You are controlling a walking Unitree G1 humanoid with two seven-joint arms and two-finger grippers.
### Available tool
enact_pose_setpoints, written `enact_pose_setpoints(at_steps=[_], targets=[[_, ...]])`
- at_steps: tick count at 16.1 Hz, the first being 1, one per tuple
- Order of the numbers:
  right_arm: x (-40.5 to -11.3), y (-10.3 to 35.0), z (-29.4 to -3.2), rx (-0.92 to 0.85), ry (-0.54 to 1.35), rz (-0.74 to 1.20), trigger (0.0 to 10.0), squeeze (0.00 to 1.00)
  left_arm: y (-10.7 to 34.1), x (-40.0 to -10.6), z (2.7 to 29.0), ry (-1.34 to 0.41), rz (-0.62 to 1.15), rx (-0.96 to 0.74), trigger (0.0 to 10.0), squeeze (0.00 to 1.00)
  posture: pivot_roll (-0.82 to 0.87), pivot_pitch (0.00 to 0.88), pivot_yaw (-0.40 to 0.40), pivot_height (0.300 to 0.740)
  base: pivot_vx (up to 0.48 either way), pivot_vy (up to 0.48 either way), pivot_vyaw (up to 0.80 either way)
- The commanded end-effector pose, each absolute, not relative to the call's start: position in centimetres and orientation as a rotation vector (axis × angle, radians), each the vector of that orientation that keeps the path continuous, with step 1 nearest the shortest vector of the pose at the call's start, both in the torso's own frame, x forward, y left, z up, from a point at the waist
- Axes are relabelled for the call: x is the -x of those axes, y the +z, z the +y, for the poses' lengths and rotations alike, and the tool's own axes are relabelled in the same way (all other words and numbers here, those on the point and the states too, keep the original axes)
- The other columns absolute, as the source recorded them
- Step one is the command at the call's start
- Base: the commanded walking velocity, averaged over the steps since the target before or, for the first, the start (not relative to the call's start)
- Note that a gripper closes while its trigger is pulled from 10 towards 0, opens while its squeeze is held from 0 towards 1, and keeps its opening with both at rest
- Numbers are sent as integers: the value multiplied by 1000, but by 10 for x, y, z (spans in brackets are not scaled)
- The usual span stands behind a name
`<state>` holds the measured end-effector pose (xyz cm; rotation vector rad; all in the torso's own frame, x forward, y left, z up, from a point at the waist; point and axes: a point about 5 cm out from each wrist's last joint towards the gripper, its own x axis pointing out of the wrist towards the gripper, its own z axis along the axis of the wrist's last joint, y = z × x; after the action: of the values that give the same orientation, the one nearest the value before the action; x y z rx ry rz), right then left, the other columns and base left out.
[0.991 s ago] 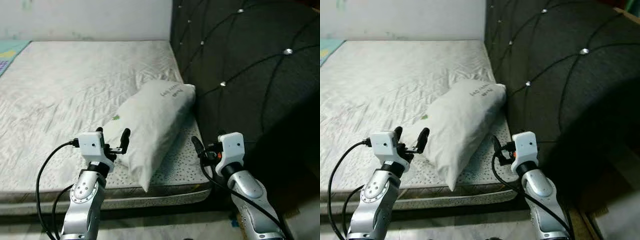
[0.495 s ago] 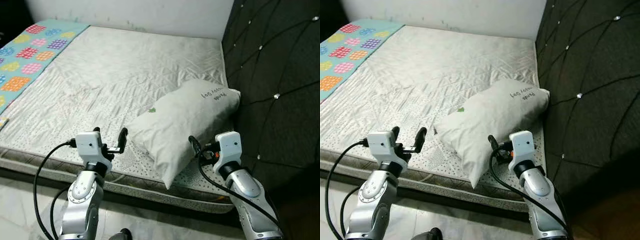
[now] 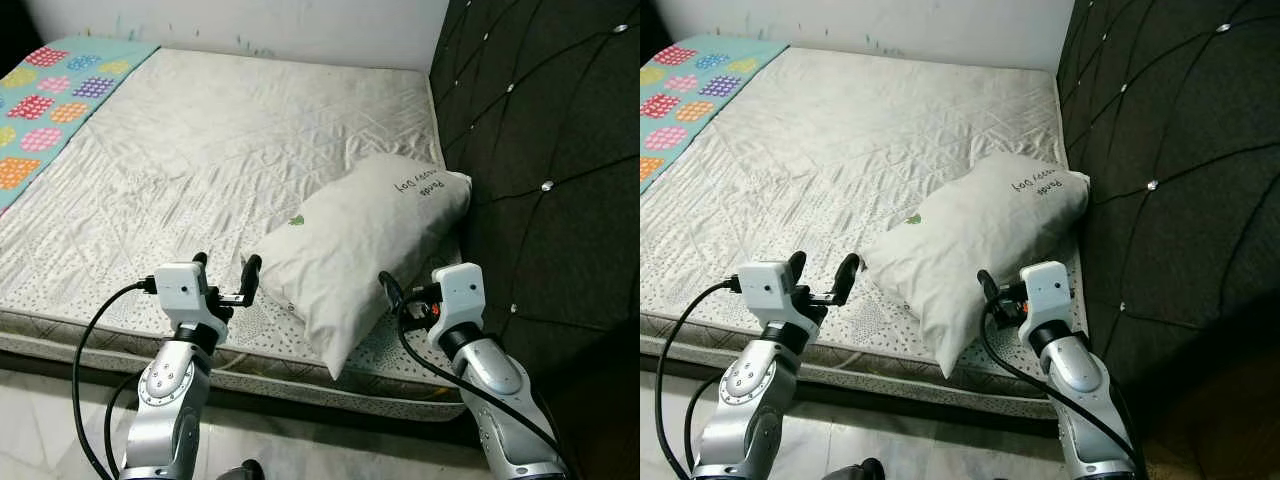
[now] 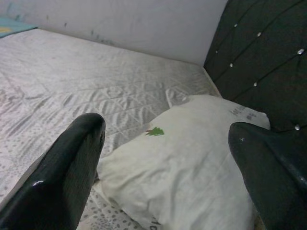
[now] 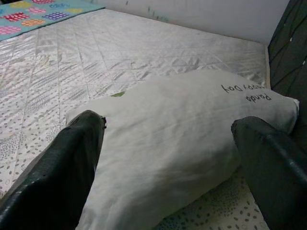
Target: Clean up the room
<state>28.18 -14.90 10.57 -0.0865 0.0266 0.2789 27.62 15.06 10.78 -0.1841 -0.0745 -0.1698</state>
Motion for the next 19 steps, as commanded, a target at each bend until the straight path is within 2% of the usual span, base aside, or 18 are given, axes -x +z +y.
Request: enact_pose_setpoints(at_steps=[1, 8, 12, 19], targets=[[-282, 105, -151, 90, 281, 33, 10000, 0, 111, -275, 149, -183, -93, 179, 10000, 0, -108, 114, -22, 740, 289, 0, 0], [-282, 104, -150, 95, 287, 35, 10000, 0, 110, -275, 149, -187, -87, 176, 10000, 0, -106, 106, -23, 740, 334, 0, 0], [-282, 103, -151, 99, 284, 39, 10000, 0, 107, -276, 152, -161, -71, 180, 10000, 0, -107, 107, -22, 740, 0, 0, 0], [-283, 102, -152, 100, 274, 46, 10000, 0, 108, -277, 151, -161, -71, 189, 10000, 0, -110, 111, -24, 740, 0, 425, 0]])
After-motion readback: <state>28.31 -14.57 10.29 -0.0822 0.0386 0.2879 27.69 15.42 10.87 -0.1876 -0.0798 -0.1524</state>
